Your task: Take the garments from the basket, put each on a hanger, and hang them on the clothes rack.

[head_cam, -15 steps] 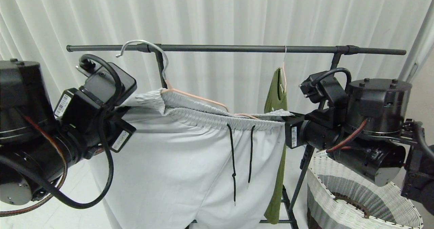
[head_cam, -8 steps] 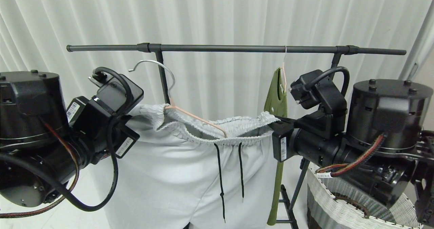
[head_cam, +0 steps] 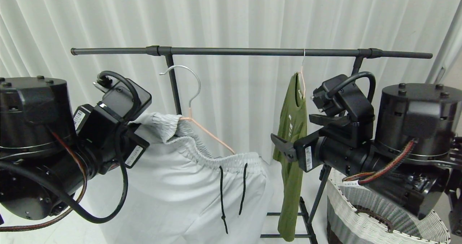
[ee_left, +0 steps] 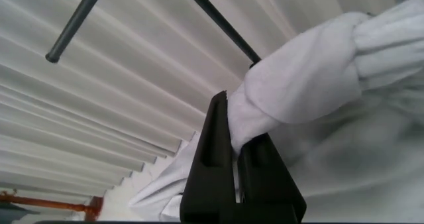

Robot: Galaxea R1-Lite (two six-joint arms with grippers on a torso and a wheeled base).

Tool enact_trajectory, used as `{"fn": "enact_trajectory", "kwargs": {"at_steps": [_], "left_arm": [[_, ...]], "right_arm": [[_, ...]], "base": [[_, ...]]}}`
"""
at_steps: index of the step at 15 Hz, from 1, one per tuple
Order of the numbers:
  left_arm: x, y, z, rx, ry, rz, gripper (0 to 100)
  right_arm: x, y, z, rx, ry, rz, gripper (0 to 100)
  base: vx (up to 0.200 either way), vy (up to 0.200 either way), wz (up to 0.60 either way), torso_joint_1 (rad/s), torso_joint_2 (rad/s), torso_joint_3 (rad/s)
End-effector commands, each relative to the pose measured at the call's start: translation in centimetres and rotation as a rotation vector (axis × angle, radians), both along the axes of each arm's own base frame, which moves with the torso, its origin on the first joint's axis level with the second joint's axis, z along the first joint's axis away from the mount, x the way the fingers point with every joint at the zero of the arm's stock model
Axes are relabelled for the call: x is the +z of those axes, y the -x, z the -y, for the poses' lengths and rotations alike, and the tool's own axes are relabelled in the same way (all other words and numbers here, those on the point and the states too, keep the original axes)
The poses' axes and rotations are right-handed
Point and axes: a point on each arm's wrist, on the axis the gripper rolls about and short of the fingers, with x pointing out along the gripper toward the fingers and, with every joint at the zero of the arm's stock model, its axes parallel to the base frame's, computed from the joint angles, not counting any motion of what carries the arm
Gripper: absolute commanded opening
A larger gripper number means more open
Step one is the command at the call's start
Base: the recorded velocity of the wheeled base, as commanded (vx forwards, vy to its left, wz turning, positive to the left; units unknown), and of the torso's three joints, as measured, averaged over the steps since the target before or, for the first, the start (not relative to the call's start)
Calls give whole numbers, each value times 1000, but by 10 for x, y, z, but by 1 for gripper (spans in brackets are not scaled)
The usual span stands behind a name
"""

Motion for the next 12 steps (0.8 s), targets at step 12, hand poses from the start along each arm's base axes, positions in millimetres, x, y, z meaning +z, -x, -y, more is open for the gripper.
{"fn": "enact_trajectory", "kwargs": {"at_steps": [12], "left_arm": [[-4, 7, 25, -31, 156, -15, 0]], "right_arm": [[5, 25, -32, 179, 58, 81, 100]], "base": [[0, 0, 0, 0, 0, 0]]}}
